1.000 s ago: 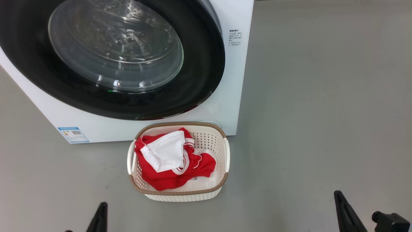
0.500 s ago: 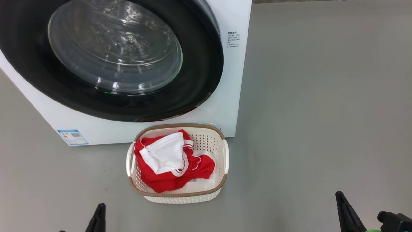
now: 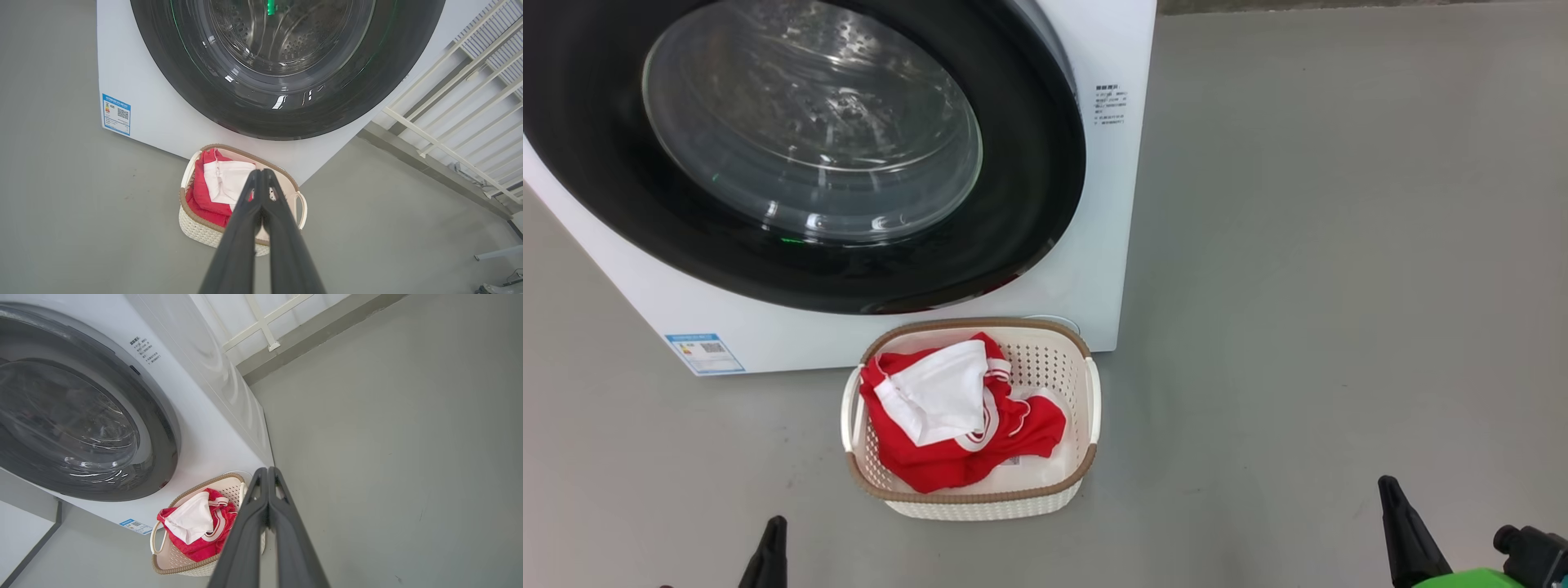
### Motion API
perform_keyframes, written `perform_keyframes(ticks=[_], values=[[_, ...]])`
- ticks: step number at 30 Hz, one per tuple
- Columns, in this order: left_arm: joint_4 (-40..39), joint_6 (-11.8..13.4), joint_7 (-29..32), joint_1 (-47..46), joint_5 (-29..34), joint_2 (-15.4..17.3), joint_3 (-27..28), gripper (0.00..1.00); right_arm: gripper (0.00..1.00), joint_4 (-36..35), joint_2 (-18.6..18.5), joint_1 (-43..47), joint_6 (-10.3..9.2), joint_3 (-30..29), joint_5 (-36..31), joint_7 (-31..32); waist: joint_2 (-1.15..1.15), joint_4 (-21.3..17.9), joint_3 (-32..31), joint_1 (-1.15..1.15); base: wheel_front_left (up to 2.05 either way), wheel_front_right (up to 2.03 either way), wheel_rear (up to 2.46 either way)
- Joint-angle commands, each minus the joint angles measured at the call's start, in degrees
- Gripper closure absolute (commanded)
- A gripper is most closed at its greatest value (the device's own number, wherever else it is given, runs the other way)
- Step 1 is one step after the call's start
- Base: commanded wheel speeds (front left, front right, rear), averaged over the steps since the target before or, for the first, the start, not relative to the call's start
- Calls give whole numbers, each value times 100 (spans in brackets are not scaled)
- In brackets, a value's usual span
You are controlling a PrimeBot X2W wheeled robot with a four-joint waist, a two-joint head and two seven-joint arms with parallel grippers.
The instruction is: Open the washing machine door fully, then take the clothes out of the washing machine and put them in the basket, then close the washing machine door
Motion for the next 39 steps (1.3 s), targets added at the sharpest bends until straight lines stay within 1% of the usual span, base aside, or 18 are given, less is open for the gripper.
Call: perform_keyframes(ticks=[1, 39], values=[[-117, -10, 48, -234, -164, 44, 109, 100, 100, -155, -87, -228, -1, -7, 175, 50, 0, -4, -6, -1, 0, 0, 0], [-120, -22, 651, -525, -2291, -61, 274, 100, 100, -236, -109, -619, -3, -58, 2251, 669, 0, -92, -124, -1, 0, 0, 0]])
